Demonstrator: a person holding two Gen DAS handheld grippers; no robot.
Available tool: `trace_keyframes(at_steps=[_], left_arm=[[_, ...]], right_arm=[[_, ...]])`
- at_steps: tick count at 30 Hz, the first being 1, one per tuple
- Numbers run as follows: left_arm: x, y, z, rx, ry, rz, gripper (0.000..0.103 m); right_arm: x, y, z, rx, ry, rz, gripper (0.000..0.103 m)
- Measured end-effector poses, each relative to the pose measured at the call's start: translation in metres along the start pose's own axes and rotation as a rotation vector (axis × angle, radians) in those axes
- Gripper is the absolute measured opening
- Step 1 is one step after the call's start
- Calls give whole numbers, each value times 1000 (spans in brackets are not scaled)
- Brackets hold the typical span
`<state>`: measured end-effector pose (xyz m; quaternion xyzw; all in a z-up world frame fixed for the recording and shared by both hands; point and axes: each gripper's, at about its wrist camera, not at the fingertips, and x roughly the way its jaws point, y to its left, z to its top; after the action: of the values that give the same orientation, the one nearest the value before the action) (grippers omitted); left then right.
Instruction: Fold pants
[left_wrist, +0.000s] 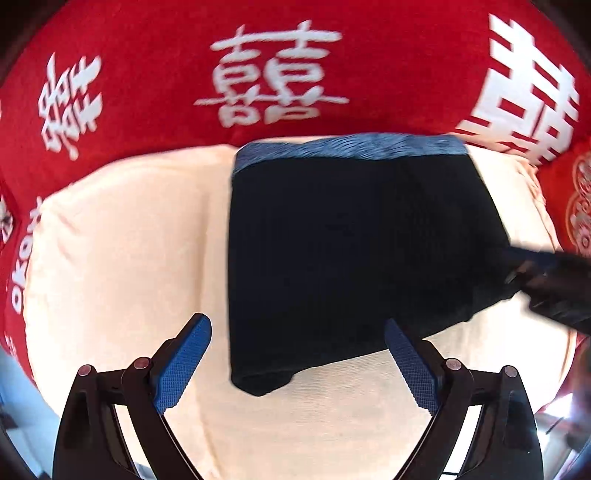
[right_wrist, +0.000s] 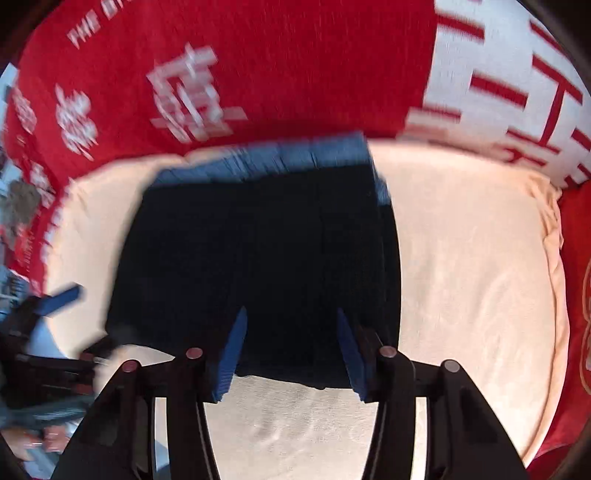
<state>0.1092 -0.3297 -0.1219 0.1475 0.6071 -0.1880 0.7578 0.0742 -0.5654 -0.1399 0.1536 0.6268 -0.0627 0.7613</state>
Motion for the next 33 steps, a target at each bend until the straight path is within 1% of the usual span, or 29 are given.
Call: trace_keyframes(at_steps=[1,3,5,8,10,12,14,17,21,24,30,32,33], left_arm=[[2,5,-1,-12,7,4,95],[6,13,-2,-31,18,8,95],[8,19,-4,-44,18,10,95],[13,28,-5,-62,33,5,95],[17,34,-4,-75,40,2,95],[17,37,-5,-78,39,8,95],[19,40,-4,-79,41,2,95],[21,42,-1,-80,40,-6,95],[23,42,3,-79,41,-11,95],[23,42,8,-81,41,-28,95],[23,57,28,-90,3,-93,95],[29,65,38,-96,7,-158,95],[32,67,41,-98,10,-178,95]], right_arm=[[17,-4,-5,8,47,-10,53],[11,-8,-10,5,5,5,53],[5,-9,-12,-16,28,8,53],[-2,-19,-16,-14,47,12,54],[-9,-31,-19,10,42,12,54],[-14,-42,-20,56,40,30,55],[-18,-52,-22,97,39,50,61],[-18,-57,-20,130,44,82,70],[-19,-63,-16,145,43,112,74],[-18,-67,-11,157,47,135,78],[-4,-77,2,186,74,201,79],[-1,-84,4,196,77,240,79],[4,-89,6,206,85,274,79]])
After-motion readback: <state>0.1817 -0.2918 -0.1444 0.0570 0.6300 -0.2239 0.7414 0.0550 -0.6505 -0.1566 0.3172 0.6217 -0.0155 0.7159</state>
